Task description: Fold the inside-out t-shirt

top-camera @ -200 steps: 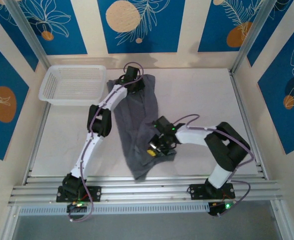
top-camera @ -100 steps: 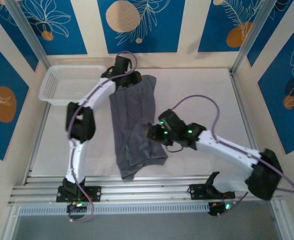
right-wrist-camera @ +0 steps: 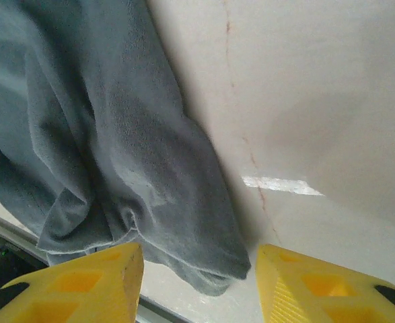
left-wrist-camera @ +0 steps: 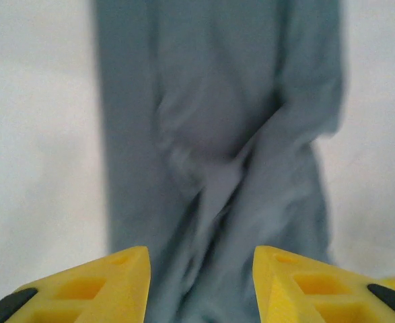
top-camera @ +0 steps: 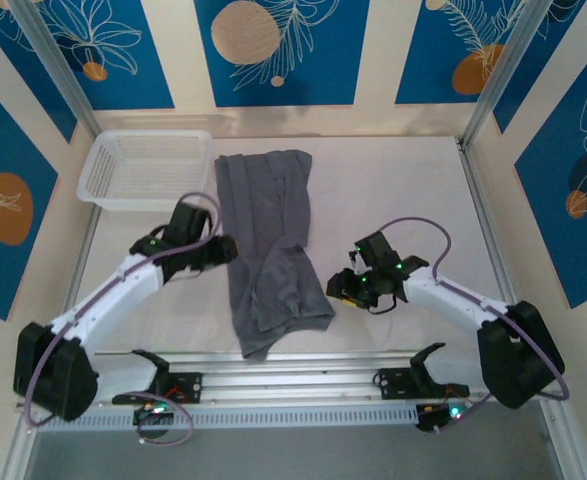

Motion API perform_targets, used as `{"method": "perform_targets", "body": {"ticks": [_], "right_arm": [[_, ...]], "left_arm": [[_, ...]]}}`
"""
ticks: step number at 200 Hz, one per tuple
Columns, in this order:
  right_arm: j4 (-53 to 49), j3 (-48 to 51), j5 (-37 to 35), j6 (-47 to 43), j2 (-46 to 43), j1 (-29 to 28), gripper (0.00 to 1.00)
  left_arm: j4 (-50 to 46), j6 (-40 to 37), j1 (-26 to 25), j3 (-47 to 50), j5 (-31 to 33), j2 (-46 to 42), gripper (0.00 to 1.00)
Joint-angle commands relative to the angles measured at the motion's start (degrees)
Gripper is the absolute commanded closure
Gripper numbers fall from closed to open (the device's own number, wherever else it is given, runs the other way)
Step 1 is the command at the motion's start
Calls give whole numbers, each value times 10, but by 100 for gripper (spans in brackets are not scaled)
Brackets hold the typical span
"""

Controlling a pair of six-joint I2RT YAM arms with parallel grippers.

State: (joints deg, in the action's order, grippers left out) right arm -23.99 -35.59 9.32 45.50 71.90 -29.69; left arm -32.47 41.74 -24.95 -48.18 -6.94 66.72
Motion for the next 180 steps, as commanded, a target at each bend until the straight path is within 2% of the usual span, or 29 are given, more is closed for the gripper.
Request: {"method": "perform_targets", "body": {"ticks": [1, 48, 56, 73, 87, 115, 158, 180], "right_arm": [[36, 1, 32, -9, 35, -13, 52], [57, -10, 38, 13, 97, -51, 53], [57, -12, 38, 20, 100, -58, 61], [40, -22, 28, 35, 88, -69, 87], [21, -24, 16, 54, 57, -72, 97], [9, -8, 6, 97, -9, -75, 100], [-2, 6, -11, 151, -50, -120, 100], [-2, 15, -21, 171, -64, -134, 100]], "left_arm": [[-65, 40, -16, 41, 3, -64, 55], [-118, 106, -72, 107, -5, -90, 48], [-116, 125, -87, 121, -9, -90, 48], [-95, 171, -123, 160, -28, -95, 48], [-72, 207, -150, 194, -55, -98, 50], [-42, 255, -193, 221, -84, -84, 51], [81, 302, -196, 234, -117, -81, 51], [98, 304, -199, 234, -129, -59, 52]]}}
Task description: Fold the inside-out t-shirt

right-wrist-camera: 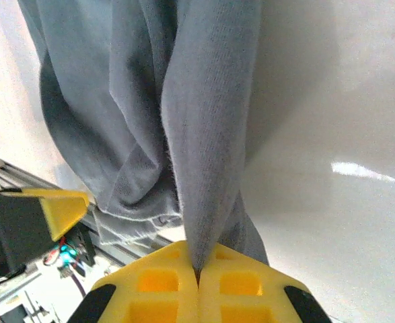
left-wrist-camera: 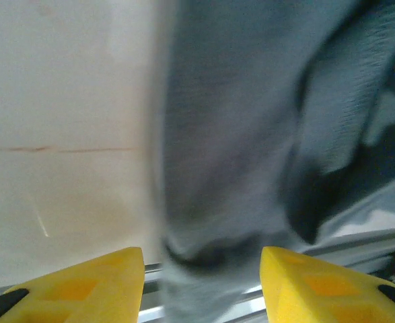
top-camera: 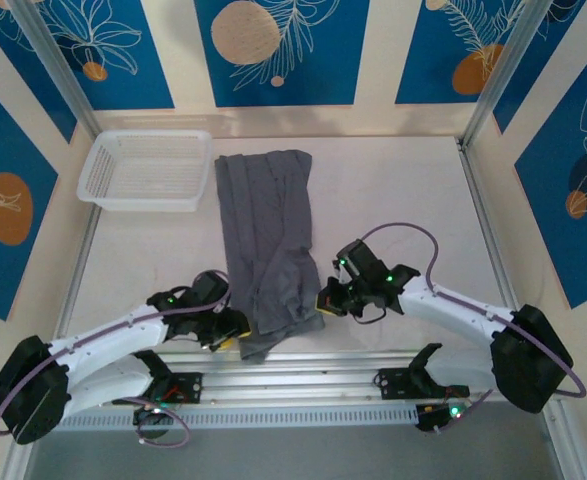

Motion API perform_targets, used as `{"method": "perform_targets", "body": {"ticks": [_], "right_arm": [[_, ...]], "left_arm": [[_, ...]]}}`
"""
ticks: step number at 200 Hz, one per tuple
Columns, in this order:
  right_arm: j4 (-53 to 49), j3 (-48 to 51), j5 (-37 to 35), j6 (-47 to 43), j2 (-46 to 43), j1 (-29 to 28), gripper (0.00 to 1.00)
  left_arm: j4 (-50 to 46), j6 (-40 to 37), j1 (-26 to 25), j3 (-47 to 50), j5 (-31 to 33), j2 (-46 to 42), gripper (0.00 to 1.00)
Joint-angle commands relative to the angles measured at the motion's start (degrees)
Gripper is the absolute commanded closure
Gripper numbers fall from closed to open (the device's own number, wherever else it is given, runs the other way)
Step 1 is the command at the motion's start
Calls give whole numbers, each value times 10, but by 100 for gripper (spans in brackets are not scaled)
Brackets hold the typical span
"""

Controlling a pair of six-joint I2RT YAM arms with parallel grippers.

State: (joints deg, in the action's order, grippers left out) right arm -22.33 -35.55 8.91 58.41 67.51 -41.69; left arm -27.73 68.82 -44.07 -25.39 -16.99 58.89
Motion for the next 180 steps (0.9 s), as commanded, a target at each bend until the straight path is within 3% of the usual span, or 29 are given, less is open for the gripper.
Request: {"method": "perform_targets", "body": {"ticks": [1, 41, 67, 101, 137, 180], "right_arm": [[-18, 14, -17, 43, -20, -14, 100], [-39, 13, -40, 50, -32, -15, 100], [-50, 12, -49, 56, -43, -13, 100], [-59, 17, -57, 60, -58, -10, 100], [-56, 20, -55, 63, -56, -9, 100], [-62, 21, -60, 68, -61, -9, 100]], "left_arm": [[51, 33, -8, 7, -29, 19, 52], [25, 28, -11, 10, -28, 47, 52], [6, 30, -11, 10, -19, 43, 62], [-96, -6, -12, -18, 22, 18, 54], [-9, 17, -14, -3, -12, 30, 50], [42, 14, -16, -12, -20, 57, 56]]}}
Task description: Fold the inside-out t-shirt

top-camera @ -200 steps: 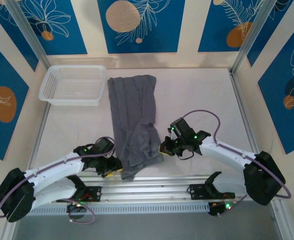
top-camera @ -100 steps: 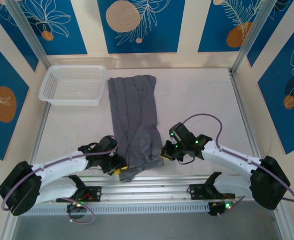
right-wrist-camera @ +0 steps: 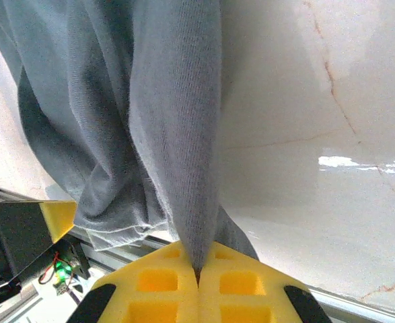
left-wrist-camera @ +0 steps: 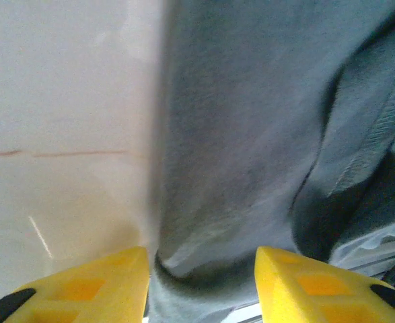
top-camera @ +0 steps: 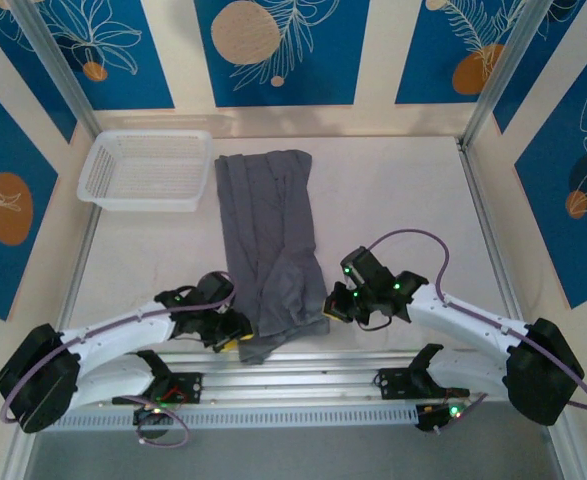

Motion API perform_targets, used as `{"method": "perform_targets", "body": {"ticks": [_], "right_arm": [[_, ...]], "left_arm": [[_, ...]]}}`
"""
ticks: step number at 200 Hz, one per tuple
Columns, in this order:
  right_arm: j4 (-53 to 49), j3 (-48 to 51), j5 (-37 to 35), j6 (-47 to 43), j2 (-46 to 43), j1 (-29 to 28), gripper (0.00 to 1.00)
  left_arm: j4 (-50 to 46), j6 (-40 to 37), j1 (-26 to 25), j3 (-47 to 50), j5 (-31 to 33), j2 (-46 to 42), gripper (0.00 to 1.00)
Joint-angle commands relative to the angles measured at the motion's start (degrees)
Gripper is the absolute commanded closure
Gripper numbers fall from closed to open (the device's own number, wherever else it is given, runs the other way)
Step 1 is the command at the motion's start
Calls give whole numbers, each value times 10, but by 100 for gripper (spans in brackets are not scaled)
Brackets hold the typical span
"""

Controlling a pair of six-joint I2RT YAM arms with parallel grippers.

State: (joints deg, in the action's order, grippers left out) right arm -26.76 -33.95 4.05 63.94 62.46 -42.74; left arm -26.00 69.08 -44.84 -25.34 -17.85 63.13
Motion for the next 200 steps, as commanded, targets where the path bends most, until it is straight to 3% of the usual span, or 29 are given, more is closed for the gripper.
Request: {"method": "perform_targets", "body": {"ticks": [1, 42, 58, 72, 94, 123, 151, 173, 200], "right_arm": [[-17, 5, -11, 13, -10, 1, 100], [-20, 4, -16, 18, -12, 2, 100], [-23, 4, -18, 18, -12, 2, 100], [-28, 5, -22, 22, -14, 2, 100], [-39, 23, -40, 42, -45, -9, 100], [-72, 68, -74, 94, -138, -65, 100], [-113, 51, -116, 117, -217, -102, 100], [-124, -31, -131, 54, -196, -59, 100], [-101, -161, -94, -67, -81, 43, 100]], "left_arm": [[24, 11, -8, -13, -11, 16, 56], [20, 9, -9, -8, -14, 30, 60], [25, 5, -9, -10, -16, 30, 77], [32, 2, -9, -13, -23, 28, 100], [3, -22, -10, -26, -14, 3, 100], [-53, -66, -10, -53, 4, -54, 100], [-64, -75, -11, -81, 28, -94, 100], [-78, -110, -1, -159, 95, -99, 100], [-69, -169, 58, -267, 147, -55, 100]]}}
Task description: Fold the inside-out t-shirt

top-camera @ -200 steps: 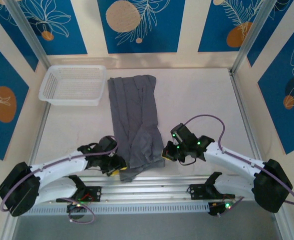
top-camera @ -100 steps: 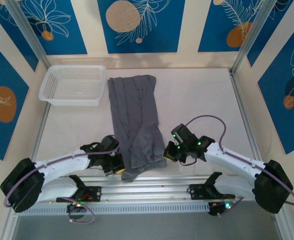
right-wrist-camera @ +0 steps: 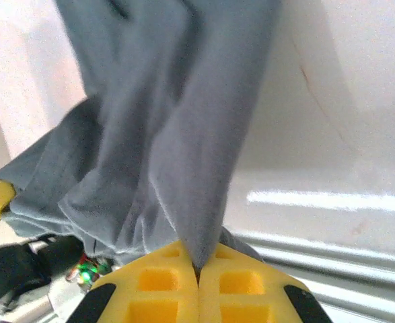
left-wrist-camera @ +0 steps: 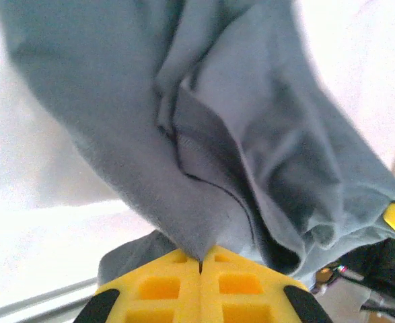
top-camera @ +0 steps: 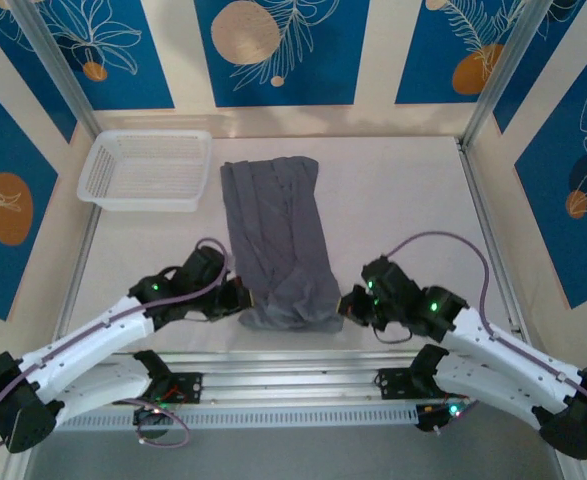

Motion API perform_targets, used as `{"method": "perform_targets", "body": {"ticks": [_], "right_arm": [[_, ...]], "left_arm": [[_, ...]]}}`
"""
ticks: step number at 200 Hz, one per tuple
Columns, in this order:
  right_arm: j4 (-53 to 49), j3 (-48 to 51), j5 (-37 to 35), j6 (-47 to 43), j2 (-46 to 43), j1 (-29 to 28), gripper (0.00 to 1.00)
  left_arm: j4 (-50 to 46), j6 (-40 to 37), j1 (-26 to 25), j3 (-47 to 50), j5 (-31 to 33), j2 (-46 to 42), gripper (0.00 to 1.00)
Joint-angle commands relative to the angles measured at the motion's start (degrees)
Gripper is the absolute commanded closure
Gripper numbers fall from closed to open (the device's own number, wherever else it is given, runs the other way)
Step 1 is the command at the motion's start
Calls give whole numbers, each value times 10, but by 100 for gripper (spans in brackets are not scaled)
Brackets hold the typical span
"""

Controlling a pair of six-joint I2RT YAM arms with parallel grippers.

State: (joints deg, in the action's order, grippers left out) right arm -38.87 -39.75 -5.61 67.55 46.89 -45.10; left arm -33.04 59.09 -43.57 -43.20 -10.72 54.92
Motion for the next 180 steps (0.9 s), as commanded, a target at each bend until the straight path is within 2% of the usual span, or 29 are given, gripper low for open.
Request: {"method": "perform_targets", "body": {"ticks": [1, 22, 52, 73, 95, 116, 138, 147, 155, 159, 171, 180], "right_arm": [[21, -108, 4, -106, 78, 70, 100], [63, -205, 34, -171, 170, 135, 100], [82, -367, 31, -240, 330, 179, 100], [87, -482, 53, -270, 448, 210, 100], [57, -619, 68, -302, 580, 228, 100], [24, -741, 90, -321, 701, 244, 100], [-7, -870, 120, -339, 817, 256, 100], [-17, -920, 138, -346, 864, 259, 94], [-22, -964, 152, -352, 903, 262, 84], [-28, -988, 157, -356, 922, 264, 76], [-56, -1057, 151, -365, 970, 269, 44], [-64, -1091, 160, -373, 992, 274, 19]], "left_arm": [[2, -71, 48, -92, 77, 30, 100], [37, -103, 126, -164, 70, 97, 100], [106, -147, 198, -255, 63, 209, 100], [120, -165, 236, -332, 58, 312, 100], [143, -150, 274, -378, 68, 396, 100], [151, -149, 295, -417, 88, 463, 100], [151, -159, 310, -480, 79, 547, 100], [151, -159, 316, -508, 73, 580, 100], [154, -155, 321, -531, 65, 607, 100], [162, -153, 324, -541, 60, 620, 95], [173, -153, 332, -577, 45, 655, 73], [167, -160, 335, -603, 47, 671, 62]]}}
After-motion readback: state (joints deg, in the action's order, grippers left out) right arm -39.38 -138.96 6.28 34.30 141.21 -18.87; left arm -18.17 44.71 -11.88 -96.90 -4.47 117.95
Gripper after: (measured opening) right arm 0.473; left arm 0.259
